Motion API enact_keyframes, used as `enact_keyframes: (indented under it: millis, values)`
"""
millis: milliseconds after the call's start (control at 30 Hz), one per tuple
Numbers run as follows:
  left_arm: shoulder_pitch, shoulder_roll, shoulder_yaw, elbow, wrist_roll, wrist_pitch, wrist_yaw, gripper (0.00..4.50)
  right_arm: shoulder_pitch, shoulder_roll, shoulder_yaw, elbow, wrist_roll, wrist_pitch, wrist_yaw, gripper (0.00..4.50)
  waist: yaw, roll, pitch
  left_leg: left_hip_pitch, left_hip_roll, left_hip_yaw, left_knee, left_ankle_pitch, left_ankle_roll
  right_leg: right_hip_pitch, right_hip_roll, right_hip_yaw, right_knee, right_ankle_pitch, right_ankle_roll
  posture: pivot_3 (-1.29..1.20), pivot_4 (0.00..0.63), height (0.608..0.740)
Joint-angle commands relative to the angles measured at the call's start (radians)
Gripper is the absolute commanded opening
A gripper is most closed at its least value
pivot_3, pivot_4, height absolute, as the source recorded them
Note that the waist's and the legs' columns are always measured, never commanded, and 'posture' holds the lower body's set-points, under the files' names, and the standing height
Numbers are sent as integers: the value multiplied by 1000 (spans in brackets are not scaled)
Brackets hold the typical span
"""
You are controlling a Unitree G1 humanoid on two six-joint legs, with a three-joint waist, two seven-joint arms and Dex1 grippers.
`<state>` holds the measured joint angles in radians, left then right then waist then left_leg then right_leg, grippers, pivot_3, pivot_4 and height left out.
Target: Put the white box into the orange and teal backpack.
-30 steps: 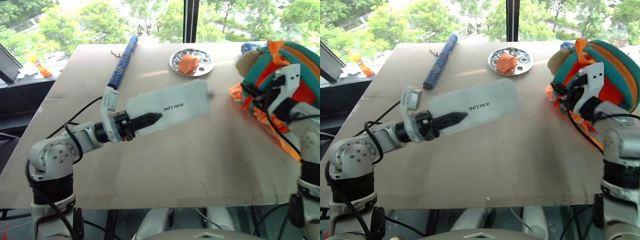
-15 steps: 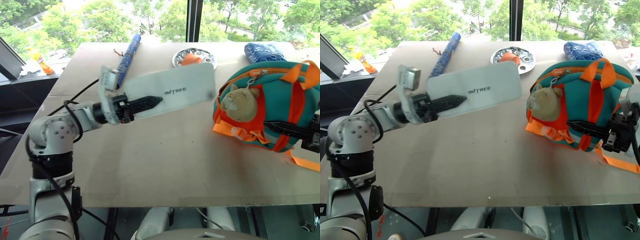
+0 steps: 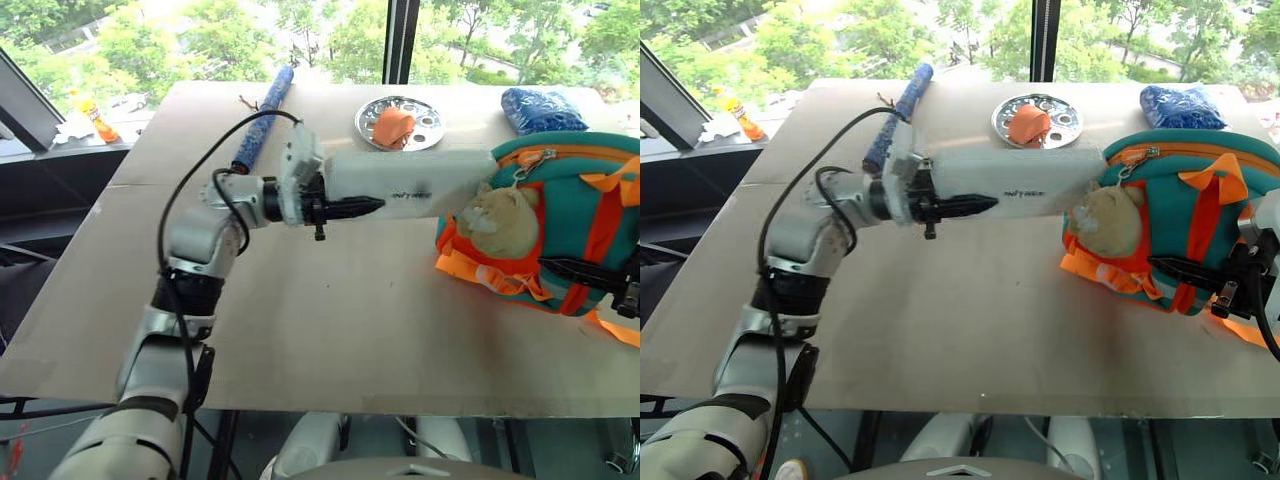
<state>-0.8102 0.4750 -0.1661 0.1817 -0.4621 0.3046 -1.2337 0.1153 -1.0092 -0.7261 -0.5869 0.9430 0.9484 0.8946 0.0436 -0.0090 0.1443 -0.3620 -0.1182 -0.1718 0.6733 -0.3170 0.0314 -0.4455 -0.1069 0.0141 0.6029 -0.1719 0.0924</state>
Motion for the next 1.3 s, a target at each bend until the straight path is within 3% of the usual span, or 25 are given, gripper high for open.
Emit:
enact_keyframes:
  millis: [33,333,500,600,767,967,1167,1233,1300]
  values:
    - [-83,-67,-37,71,62,-112,-41,1042,-31,-12,-27,-34,18,-36,-5,23,1,0,0,-1,0,0,1,0,0,0,0,-1,0,0,0,0,150,731]
    - [-319,-301,-88,366,186,-188,-42,1042,-149,2,81,-42,79,-56,-18,23,-4,-2,1,-2,0,0,4,0,0,1,0,-2,1,0,0,0,150,731]
    - [-362,-345,-79,440,212,-185,-57,1042,-168,-5,114,-51,70,-66,-32,23,-9,-2,1,-2,0,0,7,0,1,1,0,-1,2,0,0,0,150,731]
    - [-436,-521,-158,616,289,-294,-70,1042,-206,6,165,-67,98,-72,-46,23,-1,-2,1,-2,0,0,7,0,0,1,1,-1,3,0,0,0,150,731]
    - [-539,-665,-138,825,342,-381,-108,1042,-218,6,173,-86,151,-69,-46,23,-3,-3,2,-3,-2,0,10,-1,2,4,-1,-4,1,0,1,0,150,731]
    - [-586,-729,-159,938,444,-418,-61,1042,-283,24,196,-96,223,-90,-91,23,-6,-3,2,-1,-1,0,9,-1,2,3,0,-2,2,0,1,0,150,731]
    - [-562,-859,-143,973,476,-388,111,1042,-348,60,261,-101,249,-95,-145,23,-5,-3,2,-1,-1,-1,10,-2,3,3,0,-2,3,1,1,0,150,731]
    - [-541,-858,-138,959,464,-382,94,2084,-335,66,264,-107,240,-96,-155,0,-4,-3,2,-1,-1,-1,10,-2,3,3,0,-2,3,1,1,0,150,731]
    - [-531,-831,-118,945,440,-356,73,2808,-325,68,261,-106,233,-98,-159,0,-4,-2,1,-1,-1,-1,10,-2,3,3,0,-2,3,1,1,0,150,731]
